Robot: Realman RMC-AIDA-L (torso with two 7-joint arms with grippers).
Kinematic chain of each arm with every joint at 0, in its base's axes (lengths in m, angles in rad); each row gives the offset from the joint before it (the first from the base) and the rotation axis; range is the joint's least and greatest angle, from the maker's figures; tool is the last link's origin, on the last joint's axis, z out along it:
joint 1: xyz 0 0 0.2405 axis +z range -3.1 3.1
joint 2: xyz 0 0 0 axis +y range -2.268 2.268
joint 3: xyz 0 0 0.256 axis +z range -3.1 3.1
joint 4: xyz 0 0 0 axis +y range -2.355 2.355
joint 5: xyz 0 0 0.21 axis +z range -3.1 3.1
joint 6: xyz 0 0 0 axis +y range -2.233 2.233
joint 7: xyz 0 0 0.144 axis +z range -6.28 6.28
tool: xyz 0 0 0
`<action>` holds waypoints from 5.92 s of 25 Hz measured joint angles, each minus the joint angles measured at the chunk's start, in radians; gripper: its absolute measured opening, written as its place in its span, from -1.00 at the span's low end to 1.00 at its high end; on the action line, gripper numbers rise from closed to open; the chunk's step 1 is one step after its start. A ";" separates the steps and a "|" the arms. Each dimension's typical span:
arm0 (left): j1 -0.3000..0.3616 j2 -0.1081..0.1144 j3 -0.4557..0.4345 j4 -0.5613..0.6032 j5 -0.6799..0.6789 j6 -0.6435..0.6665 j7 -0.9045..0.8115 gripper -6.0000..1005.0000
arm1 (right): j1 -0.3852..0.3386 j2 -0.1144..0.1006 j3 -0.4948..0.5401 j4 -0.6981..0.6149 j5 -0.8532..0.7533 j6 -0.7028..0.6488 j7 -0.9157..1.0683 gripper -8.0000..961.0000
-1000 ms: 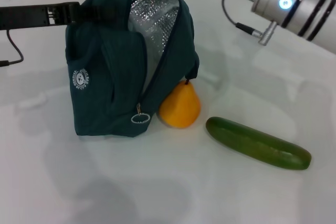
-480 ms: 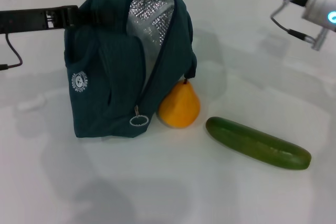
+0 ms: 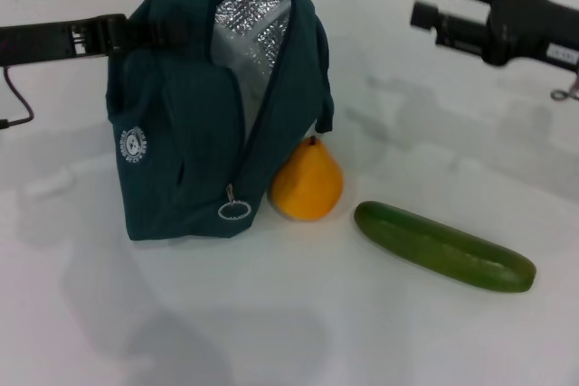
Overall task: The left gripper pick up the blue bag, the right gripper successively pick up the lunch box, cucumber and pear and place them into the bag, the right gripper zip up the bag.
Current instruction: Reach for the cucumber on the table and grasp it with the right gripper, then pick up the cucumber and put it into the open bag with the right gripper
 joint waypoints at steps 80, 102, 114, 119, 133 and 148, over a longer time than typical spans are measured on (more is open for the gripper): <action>-0.008 -0.012 -0.011 -0.038 0.000 -0.033 0.014 -0.84 | 0.340 0.011 -0.838 -0.466 -0.757 -0.050 1.134 0.34; -0.001 -0.018 -0.009 -0.038 -0.001 -0.032 0.014 -0.84 | 0.366 0.011 -0.954 -0.392 -0.716 0.011 1.151 0.33; -0.005 -0.018 -0.009 -0.038 -0.001 -0.032 0.014 -0.84 | 0.367 0.011 -0.995 -0.365 -0.707 0.046 1.151 0.32; -0.007 -0.018 -0.009 -0.038 -0.001 -0.033 0.014 -0.84 | 0.369 0.011 -1.013 -0.355 -0.700 0.059 1.151 0.31; 0.000 -0.018 -0.011 -0.038 -0.001 -0.034 0.014 -0.84 | 0.378 0.011 -1.018 -0.345 -0.697 0.061 1.151 0.30; 0.012 -0.018 -0.015 -0.038 -0.001 -0.028 0.029 -0.83 | 0.369 0.008 -0.851 -0.374 -0.817 -0.012 1.160 0.33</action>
